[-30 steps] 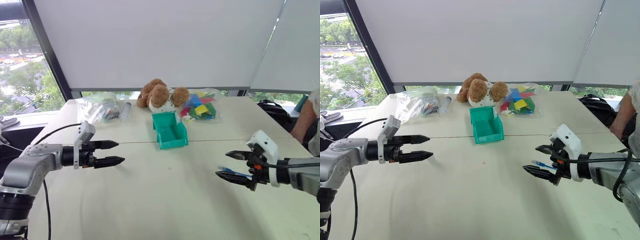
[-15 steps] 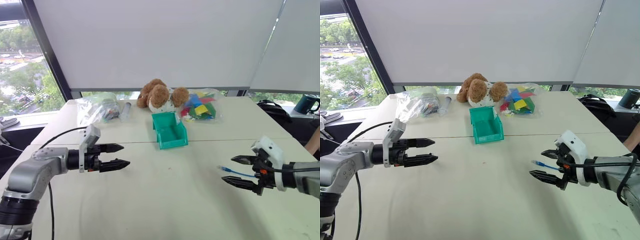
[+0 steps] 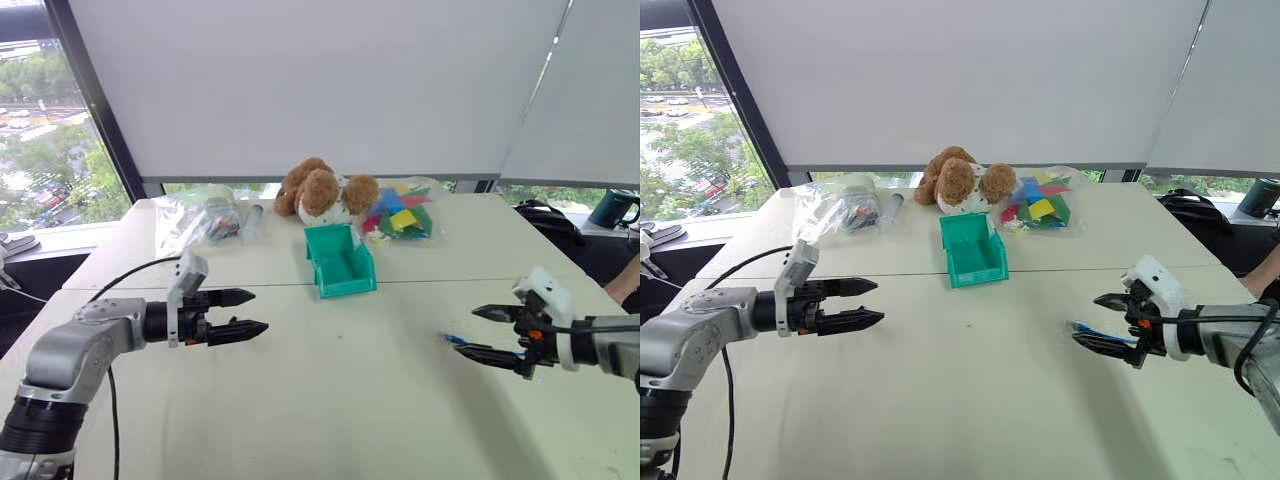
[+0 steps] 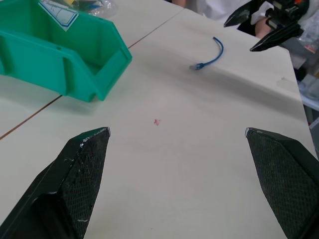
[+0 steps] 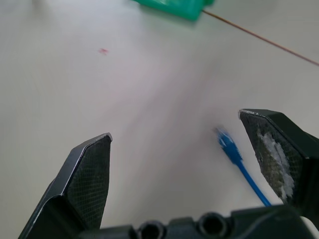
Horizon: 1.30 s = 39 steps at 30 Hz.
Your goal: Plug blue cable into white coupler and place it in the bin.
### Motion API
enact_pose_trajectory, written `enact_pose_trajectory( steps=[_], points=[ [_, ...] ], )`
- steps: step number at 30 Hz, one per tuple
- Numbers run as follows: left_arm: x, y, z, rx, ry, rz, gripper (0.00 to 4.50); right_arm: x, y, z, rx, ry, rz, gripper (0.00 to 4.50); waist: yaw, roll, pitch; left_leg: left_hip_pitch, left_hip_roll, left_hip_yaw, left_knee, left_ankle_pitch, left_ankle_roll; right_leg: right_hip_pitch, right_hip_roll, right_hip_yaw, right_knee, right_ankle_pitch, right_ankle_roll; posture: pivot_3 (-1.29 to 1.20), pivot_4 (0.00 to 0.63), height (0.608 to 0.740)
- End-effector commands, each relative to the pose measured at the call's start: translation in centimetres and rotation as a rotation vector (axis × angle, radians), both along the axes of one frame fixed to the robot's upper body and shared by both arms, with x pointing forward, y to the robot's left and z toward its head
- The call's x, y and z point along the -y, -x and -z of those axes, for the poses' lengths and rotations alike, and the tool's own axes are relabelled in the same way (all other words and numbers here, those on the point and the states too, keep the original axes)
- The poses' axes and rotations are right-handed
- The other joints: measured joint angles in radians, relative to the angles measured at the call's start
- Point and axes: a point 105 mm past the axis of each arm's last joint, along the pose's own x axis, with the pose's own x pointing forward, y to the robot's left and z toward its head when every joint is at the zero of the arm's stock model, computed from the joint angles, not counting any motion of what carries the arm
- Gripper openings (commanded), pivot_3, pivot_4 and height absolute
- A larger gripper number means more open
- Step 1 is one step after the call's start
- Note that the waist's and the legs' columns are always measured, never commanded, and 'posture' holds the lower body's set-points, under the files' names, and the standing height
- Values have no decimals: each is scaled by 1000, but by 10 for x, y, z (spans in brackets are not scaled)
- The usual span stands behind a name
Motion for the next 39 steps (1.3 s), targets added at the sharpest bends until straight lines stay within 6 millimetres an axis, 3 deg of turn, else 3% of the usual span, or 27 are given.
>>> enact_pose_trajectory(
  steps=[1,7,19,22,29,34,39],
  points=[
    [11,2,-6,36,-6,45,4500,26,-16,13,-18,54,17,4458,-1,0,0,0,0,0,0,0,0,0,0,0,0,0,0,0,150,740],
    [14,4,-7,41,-6,54,4500,50,-36,43,-76,104,17,4458,-4,0,0,1,0,2,0,0,0,0,0,0,0,0,0,0,150,740],
    [16,6,-8,53,-3,47,4500,63,-43,81,-163,151,3,4458,-4,0,0,2,0,2,0,0,0,2,0,1,1,0,0,0,150,740],
    [15,5,-9,56,-5,44,4500,65,-41,88,-183,171,-2,3668,-5,0,0,4,0,2,0,0,0,4,0,1,0,0,0,0,150,740],
    [13,4,-12,61,-5,33,4500,65,-40,92,-186,182,-16,139,-3,-1,0,18,0,1,-1,0,0,20,-1,1,-4,-2,-4,0,150,740],
    [12,3,-14,65,-4,29,4500,43,-50,71,-127,146,-87,62,-5,-1,0,18,0,1,-1,0,0,20,-1,1,-3,-2,-4,0,150,740],
    [11,1,-15,61,-4,29,4500,-14,-49,42,-47,159,-304,62,-9,2,2,18,0,1,-2,0,0,16,-1,1,-1,0,0,0,150,740]
  ],
)
